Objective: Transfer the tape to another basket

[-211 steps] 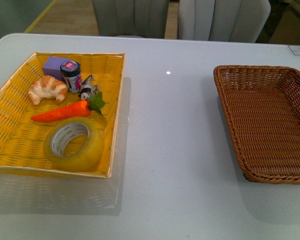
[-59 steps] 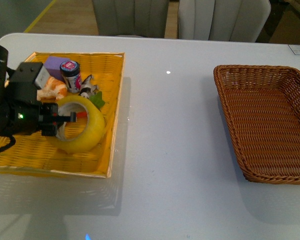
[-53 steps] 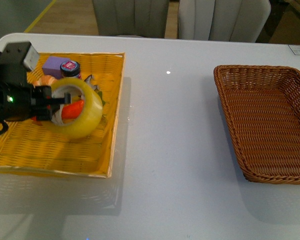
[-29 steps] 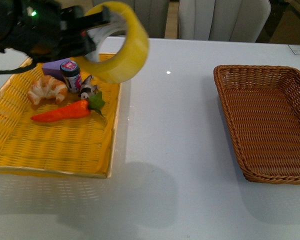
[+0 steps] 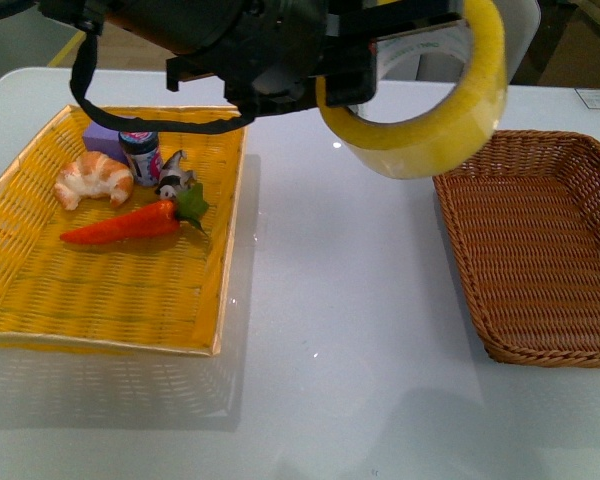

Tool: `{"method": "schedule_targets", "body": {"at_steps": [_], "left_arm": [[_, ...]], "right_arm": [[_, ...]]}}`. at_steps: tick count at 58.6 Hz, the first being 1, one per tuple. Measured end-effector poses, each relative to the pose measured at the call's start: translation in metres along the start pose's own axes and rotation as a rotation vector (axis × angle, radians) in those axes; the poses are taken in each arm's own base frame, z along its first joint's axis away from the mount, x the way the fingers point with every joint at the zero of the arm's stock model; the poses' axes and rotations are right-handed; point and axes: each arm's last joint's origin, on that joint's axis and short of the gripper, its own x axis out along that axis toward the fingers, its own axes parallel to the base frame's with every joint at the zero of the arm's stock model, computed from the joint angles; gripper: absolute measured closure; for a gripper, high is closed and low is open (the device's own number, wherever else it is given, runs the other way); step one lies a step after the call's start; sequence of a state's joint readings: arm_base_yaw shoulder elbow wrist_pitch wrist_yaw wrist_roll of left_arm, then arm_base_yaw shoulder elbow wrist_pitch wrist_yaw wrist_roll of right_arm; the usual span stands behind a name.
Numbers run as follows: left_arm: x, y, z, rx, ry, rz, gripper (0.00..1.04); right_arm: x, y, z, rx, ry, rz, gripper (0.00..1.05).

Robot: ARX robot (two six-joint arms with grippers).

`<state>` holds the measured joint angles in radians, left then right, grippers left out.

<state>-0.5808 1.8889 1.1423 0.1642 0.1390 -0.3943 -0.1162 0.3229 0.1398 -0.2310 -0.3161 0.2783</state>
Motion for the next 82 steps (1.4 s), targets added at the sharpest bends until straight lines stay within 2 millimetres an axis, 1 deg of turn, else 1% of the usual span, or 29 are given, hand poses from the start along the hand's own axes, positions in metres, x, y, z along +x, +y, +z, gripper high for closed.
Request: {"method": "schedule_targets", "body": {"at_steps": [8,13,15,24,33,51,64,74,75,77,81,82], "left_arm": [[0.001,-0.007,-0.001,-0.013,0.012,-0.01,0.9],[0.001,-0.009,-0.002,-0.021,0.019,-0.012,0.9],[0.001,-0.009,-0.003,-0.025,0.029,-0.016,0.9],[0.001,-0.011,-0.004,-0.036,0.044,-0.031,0.9],[0.001,-0.012,-0.006,-0.042,0.065,-0.042,0.9],[0.0,-0.016,-0.008,-0.043,0.089,-0.069,0.9],[0.0,-0.016,-0.008,-0.043,0.098,-0.076,0.9],[-0.001,-0.016,-0.008,-0.043,0.1,-0.082,0.9],[-0.001,-0.016,-0.008,-0.043,0.1,-0.083,0.9],[-0.001,-0.017,-0.008,-0.043,0.101,-0.085,0.9],[-0.001,-0.017,-0.008,-0.043,0.101,-0.089,0.9],[-0.001,-0.017,-0.008,-0.043,0.101,-0.089,0.9]], "right_arm": [[0.011,0.002,0.018,0.052,-0.043,0.145,0.09],[0.022,0.003,0.024,0.078,-0.051,0.242,0.09],[0.03,0.004,0.027,0.083,-0.054,0.297,0.09],[0.054,0.003,0.028,0.096,-0.051,0.392,0.09],[0.076,0.002,0.023,0.134,-0.036,0.471,0.09],[0.102,0.01,0.016,0.14,0.022,0.561,0.09],[0.119,0.015,0.014,0.142,0.058,0.546,0.09],[0.126,0.019,0.015,0.14,0.064,0.54,0.09],[0.126,0.019,0.015,0.14,0.064,0.54,0.09],[0.127,0.02,0.016,0.14,0.064,0.539,0.13],[0.129,0.021,0.015,0.14,0.068,0.536,0.27],[0.129,0.021,0.015,0.14,0.067,0.534,0.29]]}}
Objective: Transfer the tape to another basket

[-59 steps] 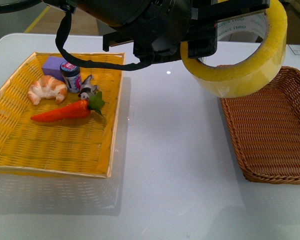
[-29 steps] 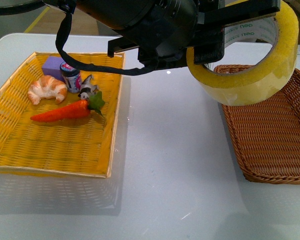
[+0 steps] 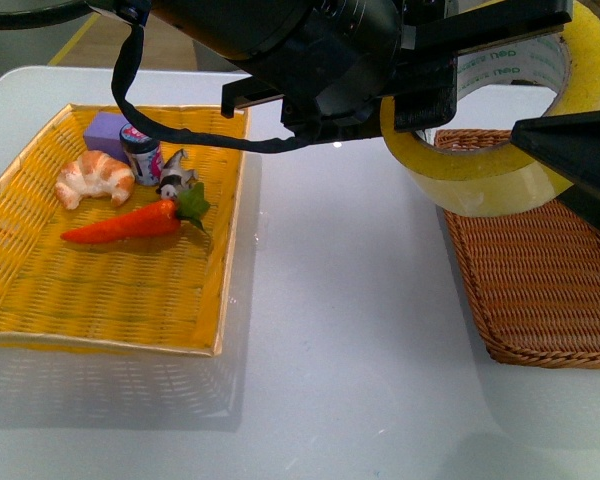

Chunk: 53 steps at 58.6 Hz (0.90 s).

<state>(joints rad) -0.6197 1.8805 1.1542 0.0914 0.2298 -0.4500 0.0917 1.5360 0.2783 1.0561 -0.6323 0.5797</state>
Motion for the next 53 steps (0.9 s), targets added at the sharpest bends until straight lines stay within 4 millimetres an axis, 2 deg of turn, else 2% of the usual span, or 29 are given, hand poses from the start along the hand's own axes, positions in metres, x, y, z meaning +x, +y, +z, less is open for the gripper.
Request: {"method": "schedule_targets", "body": {"at_steps": [10,13,34,43,46,53], "left_arm": [[0.0,0.0,0.0,0.008,-0.001,-0.001,0.9],[-0.001,0.0,0.001,0.013,0.0,-0.005,0.89],[-0.013,-0.007,0.011,0.027,-0.049,-0.048,0.4],[-0.023,-0.009,0.017,0.032,-0.089,-0.064,0.12],[-0.027,-0.008,0.018,0.032,-0.099,-0.064,0.07],[-0.037,-0.006,0.022,0.032,-0.132,-0.063,0.09]], "right_arm": [[0.002,0.001,0.0,0.01,-0.001,-0.003,0.52],[0.002,0.001,0.0,0.016,0.001,0.0,0.56],[0.001,0.001,0.0,0.029,-0.016,-0.027,0.57],[0.0,0.002,0.003,0.032,-0.031,-0.032,0.57],[-0.001,0.002,0.004,0.035,-0.037,-0.035,0.57],[-0.005,-0.001,0.008,0.051,-0.058,-0.05,0.57]]}}
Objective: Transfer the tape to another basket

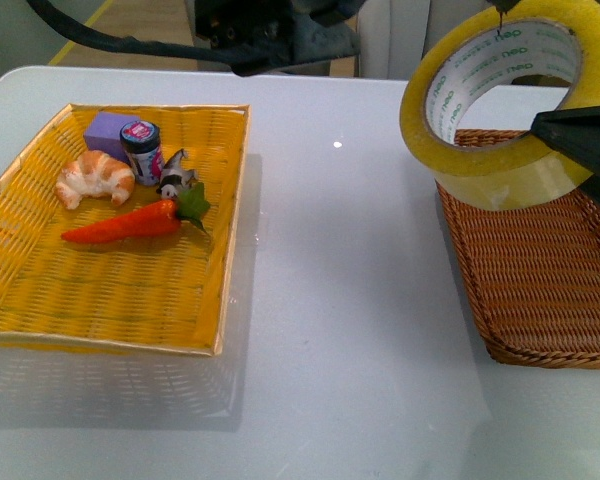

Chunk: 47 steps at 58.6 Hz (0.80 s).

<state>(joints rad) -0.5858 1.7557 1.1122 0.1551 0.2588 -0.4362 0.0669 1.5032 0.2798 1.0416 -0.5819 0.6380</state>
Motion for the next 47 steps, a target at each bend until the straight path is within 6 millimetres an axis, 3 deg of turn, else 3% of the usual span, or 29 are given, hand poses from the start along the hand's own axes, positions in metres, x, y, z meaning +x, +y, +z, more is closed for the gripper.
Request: {"method": "schedule_targets", "body": {"at_steps": [7,12,15,21,26,39,47], "left_arm": [[-0.014,0.002,0.006,0.011,-0.058,0.016,0.09],[-0.027,0.007,0.005,0.149,-0.351,0.244,0.2],[-0.047,0.017,0.0,0.213,-0.525,0.424,0.29],[-0.095,0.039,-0.012,0.246,-0.676,0.63,0.45],[-0.13,0.053,-0.027,0.273,-0.715,0.683,0.61],[-0.163,0.077,-0.073,0.304,-0.65,0.693,1.0],[-0.179,0.081,-0.088,0.311,-0.663,0.686,1.03]], "right_arm": [[-0.007,-0.007,0.006,0.029,-0.033,-0.032,0.57],[-0.012,-0.013,0.01,0.054,-0.055,-0.055,0.57],[-0.017,-0.018,0.013,0.069,-0.07,-0.068,0.57],[-0.025,-0.027,0.018,0.096,-0.097,-0.094,0.57],[-0.029,-0.039,0.026,0.123,-0.13,-0.135,0.57],[-0.014,-0.073,0.048,0.192,-0.155,-0.201,0.57],[-0.002,-0.1,0.057,0.258,-0.184,-0.261,0.57]]}}
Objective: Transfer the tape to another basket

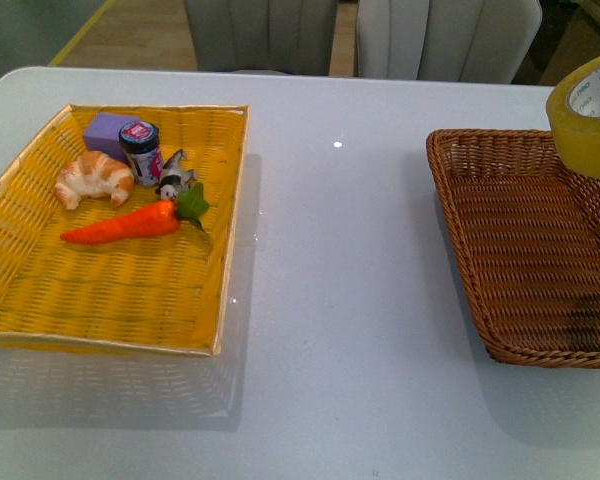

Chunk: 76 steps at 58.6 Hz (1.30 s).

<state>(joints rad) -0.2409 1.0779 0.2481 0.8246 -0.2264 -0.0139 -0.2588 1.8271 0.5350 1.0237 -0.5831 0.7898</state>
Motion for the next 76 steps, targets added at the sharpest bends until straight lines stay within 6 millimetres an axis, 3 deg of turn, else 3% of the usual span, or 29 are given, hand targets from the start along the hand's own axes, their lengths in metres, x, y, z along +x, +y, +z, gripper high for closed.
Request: {"method": "schedule_targets", "body": {"at_steps": [21,38,47,59,70,76], "left_arm": [[-0.033,0.023,-0.015,0.003,0.004,0.009,1.03],[-0.051,0.037,-0.022,0.003,0.006,-0.006,1.03],[-0.058,0.04,-0.03,0.003,0.003,0.011,1.03],[-0.066,0.04,-0.026,0.003,-0.013,0.01,1.03],[-0.073,0.04,-0.025,0.003,-0.017,0.01,1.03],[-0.076,0.04,-0.024,0.003,-0.018,0.01,1.03]], "right_arm": [[0.059,-0.052,-0.005,0.224,-0.026,-0.127,0.57],[0.098,-0.064,-0.018,0.299,-0.011,-0.167,0.57],[0.105,-0.068,-0.028,0.319,-0.004,-0.195,0.57],[0.099,-0.077,-0.04,0.344,0.017,-0.255,0.57],[0.075,-0.079,-0.049,0.348,0.034,-0.292,0.24],[0.058,-0.065,-0.038,0.319,0.01,-0.272,0.08]]}}
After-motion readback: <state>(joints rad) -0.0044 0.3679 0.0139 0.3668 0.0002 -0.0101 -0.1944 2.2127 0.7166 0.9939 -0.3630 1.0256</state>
